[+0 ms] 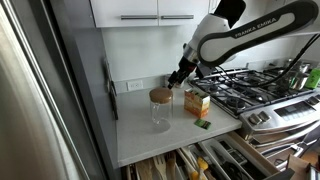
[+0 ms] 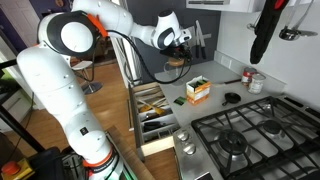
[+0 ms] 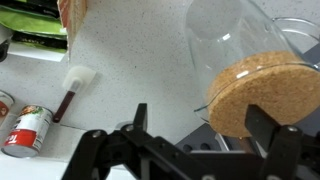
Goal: Put the brown lid on the transparent jar
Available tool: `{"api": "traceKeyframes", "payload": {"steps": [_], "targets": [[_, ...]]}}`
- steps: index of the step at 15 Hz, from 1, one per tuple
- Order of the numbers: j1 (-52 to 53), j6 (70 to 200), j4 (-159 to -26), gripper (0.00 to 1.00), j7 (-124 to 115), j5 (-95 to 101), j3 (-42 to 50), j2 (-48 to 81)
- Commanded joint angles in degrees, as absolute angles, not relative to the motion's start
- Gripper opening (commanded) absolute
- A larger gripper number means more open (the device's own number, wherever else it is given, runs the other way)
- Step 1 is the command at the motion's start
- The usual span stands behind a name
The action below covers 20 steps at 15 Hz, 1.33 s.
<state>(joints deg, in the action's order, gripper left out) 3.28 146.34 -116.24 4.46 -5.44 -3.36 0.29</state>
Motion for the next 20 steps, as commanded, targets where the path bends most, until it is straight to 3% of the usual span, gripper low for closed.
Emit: {"api": "traceKeyframes", "payload": {"steps": [1,9,20], "targets": [[3.15,145.71,-117.33,1.00,2.39,-3.09,-3.17,0.45],[3.30,143.69,-116.16,1.00,3.44,-4.67,-3.33,-2.76],[6.49,124.88,-116.16,1.00,15.21,-15.22,-2.37,-16.63]]}}
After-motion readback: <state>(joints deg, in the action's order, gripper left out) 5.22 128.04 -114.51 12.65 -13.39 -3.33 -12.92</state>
